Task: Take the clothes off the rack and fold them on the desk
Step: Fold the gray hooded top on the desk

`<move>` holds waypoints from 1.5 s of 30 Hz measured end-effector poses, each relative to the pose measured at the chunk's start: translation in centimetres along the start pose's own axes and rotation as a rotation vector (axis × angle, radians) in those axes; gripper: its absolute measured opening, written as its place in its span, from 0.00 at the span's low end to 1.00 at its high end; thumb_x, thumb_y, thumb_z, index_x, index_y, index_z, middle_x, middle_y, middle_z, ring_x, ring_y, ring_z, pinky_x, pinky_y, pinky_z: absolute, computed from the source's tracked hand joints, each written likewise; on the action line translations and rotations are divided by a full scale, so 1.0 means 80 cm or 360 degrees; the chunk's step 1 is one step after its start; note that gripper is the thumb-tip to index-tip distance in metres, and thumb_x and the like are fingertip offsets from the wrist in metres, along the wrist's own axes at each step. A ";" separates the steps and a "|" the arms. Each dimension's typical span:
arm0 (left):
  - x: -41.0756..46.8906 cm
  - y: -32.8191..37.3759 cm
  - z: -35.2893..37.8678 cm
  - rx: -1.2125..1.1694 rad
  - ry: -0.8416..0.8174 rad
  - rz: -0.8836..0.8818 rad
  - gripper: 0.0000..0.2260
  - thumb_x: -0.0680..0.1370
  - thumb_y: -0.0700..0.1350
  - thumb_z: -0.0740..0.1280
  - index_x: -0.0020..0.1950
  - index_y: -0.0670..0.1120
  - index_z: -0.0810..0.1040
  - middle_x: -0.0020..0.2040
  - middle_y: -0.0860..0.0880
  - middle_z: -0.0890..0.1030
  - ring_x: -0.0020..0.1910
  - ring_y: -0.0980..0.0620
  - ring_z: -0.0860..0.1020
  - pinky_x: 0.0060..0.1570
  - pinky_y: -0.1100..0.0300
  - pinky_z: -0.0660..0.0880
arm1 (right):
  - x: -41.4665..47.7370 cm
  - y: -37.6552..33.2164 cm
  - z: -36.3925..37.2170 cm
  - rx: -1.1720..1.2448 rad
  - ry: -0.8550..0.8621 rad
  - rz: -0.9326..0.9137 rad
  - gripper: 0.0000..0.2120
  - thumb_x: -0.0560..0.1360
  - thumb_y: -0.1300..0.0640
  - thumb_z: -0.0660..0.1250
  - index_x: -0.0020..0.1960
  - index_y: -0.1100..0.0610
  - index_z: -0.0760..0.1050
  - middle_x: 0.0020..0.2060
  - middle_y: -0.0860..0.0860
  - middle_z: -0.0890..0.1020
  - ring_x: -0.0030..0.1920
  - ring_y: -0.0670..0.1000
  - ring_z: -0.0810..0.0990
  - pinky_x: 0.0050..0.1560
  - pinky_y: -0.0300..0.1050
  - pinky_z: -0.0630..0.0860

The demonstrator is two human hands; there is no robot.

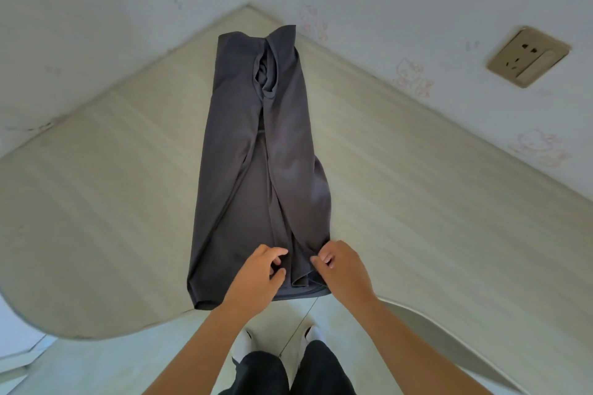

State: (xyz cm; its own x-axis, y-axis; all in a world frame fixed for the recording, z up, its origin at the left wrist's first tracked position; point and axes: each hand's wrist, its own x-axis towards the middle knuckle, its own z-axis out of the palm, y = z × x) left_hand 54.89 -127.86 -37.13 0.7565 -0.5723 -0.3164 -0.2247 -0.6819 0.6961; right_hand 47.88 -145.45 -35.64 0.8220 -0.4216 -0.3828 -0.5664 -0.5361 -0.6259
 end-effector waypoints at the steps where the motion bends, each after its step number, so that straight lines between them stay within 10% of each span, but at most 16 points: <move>1: 0.002 0.001 0.001 -0.0006 -0.0034 -0.0004 0.14 0.80 0.45 0.64 0.66 0.50 0.73 0.51 0.56 0.72 0.45 0.58 0.75 0.44 0.71 0.71 | 0.001 -0.004 -0.003 0.0104 0.0093 0.0057 0.07 0.76 0.50 0.66 0.42 0.50 0.72 0.39 0.43 0.76 0.40 0.45 0.76 0.42 0.43 0.73; 6: 0.011 0.011 0.000 -0.0265 -0.0101 -0.0098 0.09 0.81 0.44 0.61 0.60 0.52 0.77 0.55 0.56 0.76 0.52 0.60 0.76 0.51 0.70 0.73 | -0.031 -0.037 -0.056 0.0543 0.0733 -0.0222 0.07 0.79 0.55 0.63 0.42 0.51 0.69 0.36 0.45 0.76 0.41 0.46 0.76 0.40 0.37 0.72; 15: 0.119 0.055 -0.061 -0.2237 -0.0337 -0.0828 0.29 0.76 0.67 0.60 0.64 0.45 0.77 0.61 0.44 0.79 0.60 0.43 0.75 0.61 0.50 0.73 | -0.039 -0.062 -0.044 -0.0222 0.0353 -0.0934 0.19 0.82 0.41 0.50 0.48 0.48 0.76 0.40 0.41 0.78 0.43 0.40 0.71 0.50 0.25 0.65; 24: 0.186 0.103 -0.111 -0.2406 -0.0602 -0.0472 0.16 0.84 0.46 0.54 0.71 0.49 0.70 0.66 0.45 0.77 0.64 0.45 0.76 0.62 0.47 0.73 | -0.037 -0.056 -0.039 -0.0237 0.0571 -0.1089 0.10 0.78 0.51 0.62 0.48 0.53 0.80 0.43 0.44 0.80 0.47 0.42 0.75 0.51 0.32 0.71; 29: 0.161 0.034 -0.100 -0.1737 -0.0480 -0.0968 0.16 0.84 0.47 0.56 0.69 0.42 0.71 0.59 0.41 0.79 0.55 0.43 0.79 0.49 0.48 0.77 | -0.034 -0.042 -0.019 -0.0354 -0.0372 -0.0619 0.17 0.79 0.43 0.59 0.63 0.48 0.76 0.52 0.42 0.78 0.49 0.39 0.73 0.53 0.33 0.69; 33: 0.145 0.012 -0.088 -0.1217 -0.0106 -0.0824 0.12 0.80 0.45 0.65 0.61 0.41 0.74 0.49 0.41 0.81 0.44 0.46 0.82 0.40 0.58 0.79 | -0.020 -0.029 -0.010 -0.0405 -0.0241 -0.0476 0.19 0.78 0.38 0.58 0.65 0.45 0.71 0.57 0.38 0.73 0.55 0.38 0.71 0.55 0.30 0.67; 40: 0.084 -0.006 -0.057 -0.0310 -0.0389 -0.0375 0.02 0.77 0.47 0.68 0.48 0.50 0.77 0.36 0.51 0.84 0.35 0.55 0.82 0.42 0.59 0.79 | -0.003 -0.022 0.005 -0.0505 -0.0496 -0.0352 0.16 0.77 0.38 0.59 0.55 0.46 0.78 0.50 0.42 0.75 0.51 0.43 0.73 0.54 0.37 0.72; 45: 0.042 -0.044 -0.072 -0.0012 0.0194 -0.0040 0.01 0.78 0.48 0.66 0.48 0.53 0.76 0.40 0.58 0.79 0.39 0.58 0.77 0.43 0.57 0.77 | 0.006 -0.030 0.001 -0.0240 -0.0296 -0.0127 0.21 0.79 0.38 0.53 0.55 0.50 0.77 0.50 0.45 0.80 0.49 0.44 0.76 0.55 0.33 0.69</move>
State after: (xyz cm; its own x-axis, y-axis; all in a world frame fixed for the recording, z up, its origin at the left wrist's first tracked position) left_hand 61.73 -124.77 -36.93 0.8310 -0.4951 -0.2537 -0.2002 -0.6916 0.6940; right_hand 49.64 -144.29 -34.33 0.8533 -0.2393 -0.4633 -0.4902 -0.6711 -0.5562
